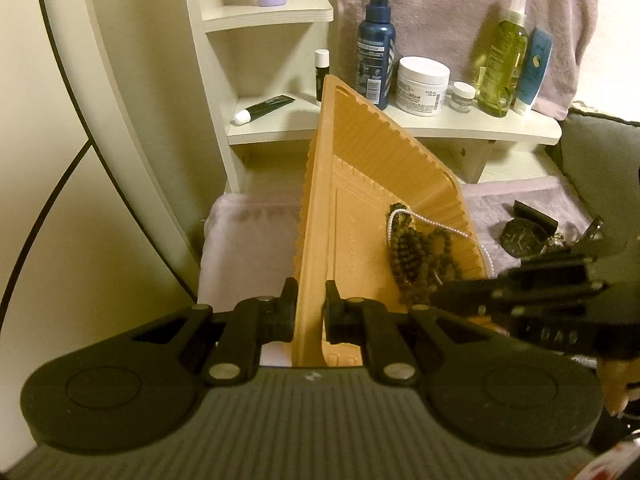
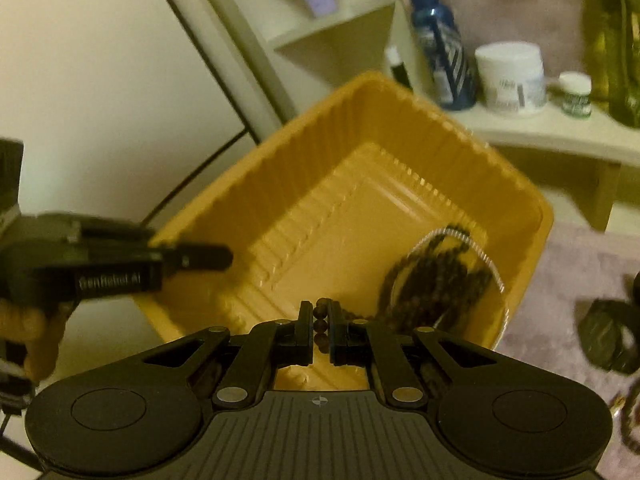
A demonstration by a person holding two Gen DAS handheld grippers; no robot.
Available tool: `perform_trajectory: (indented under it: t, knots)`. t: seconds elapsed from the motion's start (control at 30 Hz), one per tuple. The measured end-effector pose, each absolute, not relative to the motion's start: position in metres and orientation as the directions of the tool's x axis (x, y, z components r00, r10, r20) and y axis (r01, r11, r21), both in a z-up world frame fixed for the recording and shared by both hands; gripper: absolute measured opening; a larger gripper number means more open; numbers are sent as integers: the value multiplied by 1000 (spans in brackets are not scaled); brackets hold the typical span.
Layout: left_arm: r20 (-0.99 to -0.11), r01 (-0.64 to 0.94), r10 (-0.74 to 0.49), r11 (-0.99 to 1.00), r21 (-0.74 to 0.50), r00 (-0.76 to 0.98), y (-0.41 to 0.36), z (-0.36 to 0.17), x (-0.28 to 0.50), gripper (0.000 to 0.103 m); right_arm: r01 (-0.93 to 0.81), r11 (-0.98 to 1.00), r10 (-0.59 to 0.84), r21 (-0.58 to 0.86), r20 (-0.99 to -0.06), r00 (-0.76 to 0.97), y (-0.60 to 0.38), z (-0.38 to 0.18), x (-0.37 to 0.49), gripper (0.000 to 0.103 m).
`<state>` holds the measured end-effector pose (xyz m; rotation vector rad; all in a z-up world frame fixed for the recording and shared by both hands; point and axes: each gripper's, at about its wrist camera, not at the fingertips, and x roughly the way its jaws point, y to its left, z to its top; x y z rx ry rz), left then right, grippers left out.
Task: Organize jewelry
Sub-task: 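Carry the wooden beads into the orange tray and open the right tool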
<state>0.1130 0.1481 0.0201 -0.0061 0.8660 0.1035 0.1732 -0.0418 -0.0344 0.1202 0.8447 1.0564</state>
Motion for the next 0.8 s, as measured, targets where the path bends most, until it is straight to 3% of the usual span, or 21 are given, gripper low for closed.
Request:
perform_trajectory:
  t: [0.13,0.17,0.2,0.23,0.27,0.43,0.57,0.8]
  knots:
    - [-761,-93,89,995,38,643,148,20,113,11,-699,526,801,485,-559,215,-49,-42,168,8]
    - [-761,-93,89,995,37,643,148,20,113,11,-691,535,795,485,-565,220,-52,-44,166,12]
    - [-761,-93,88,995,36,643,148,20,113,11,-685,546,790,483,-569,229,-53,-45,167,18]
    - [-760,-92,87,995,36,644,148,20,113,11,-679,554,787,481,-569,240,-57,-46,166,39]
    - [-761,-92,89,995,38,643,148,20,113,11,-671,562,788,483,-559,258,-63,-45,164,52]
    - [-763,-94,88,995,36,641,149,19,113,11,-632,624,766,459,-519,380,-102,-37,161,52]
    - [-762,-95,88,995,35,641,150,19,114,11,-549,740,668,388,-515,537,-153,-35,159,52]
    - [-764,-98,93,994,39,639,148,18,113,11,-367,879,476,304,-584,657,-226,-53,161,52]
